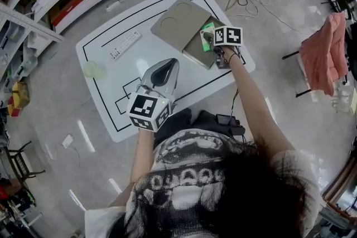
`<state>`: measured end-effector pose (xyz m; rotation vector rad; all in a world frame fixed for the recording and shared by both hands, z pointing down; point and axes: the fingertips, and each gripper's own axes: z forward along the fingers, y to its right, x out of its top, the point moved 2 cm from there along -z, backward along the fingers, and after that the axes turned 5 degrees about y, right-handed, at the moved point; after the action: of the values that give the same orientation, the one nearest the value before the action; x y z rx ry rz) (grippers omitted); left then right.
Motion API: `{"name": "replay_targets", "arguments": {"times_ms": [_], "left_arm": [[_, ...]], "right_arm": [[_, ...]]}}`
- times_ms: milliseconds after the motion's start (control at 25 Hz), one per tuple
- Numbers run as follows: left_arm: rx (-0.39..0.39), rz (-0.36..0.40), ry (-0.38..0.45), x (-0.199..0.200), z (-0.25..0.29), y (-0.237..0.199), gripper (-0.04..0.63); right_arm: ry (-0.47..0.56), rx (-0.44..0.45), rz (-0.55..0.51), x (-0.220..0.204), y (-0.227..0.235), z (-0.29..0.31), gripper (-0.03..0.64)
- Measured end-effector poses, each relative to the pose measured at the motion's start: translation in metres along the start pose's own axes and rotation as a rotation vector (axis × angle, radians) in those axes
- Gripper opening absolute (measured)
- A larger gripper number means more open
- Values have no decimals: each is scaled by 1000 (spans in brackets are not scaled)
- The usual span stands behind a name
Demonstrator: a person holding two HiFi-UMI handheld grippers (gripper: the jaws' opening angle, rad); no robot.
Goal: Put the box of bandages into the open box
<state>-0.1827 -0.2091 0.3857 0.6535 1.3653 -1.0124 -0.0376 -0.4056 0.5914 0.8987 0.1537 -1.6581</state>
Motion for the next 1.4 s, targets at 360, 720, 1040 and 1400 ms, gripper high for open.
{"name": "replay_targets", "arguments": {"times_ms": [360, 720, 1040, 1400], "left_arm": [[-11, -2, -7, -2, 8, 3, 0], [-33, -3, -23, -5, 21, 12, 0], [-46, 0, -42, -9, 35, 29, 0], [-67, 14, -77, -19, 50, 65, 0]], "right_arm": [[42, 14, -19, 11, 5, -11, 238], [109, 124, -36, 17, -12, -40, 220], [230, 279, -63, 19, -39, -111, 170], [316, 368, -57, -9, -47, -186, 155]]}}
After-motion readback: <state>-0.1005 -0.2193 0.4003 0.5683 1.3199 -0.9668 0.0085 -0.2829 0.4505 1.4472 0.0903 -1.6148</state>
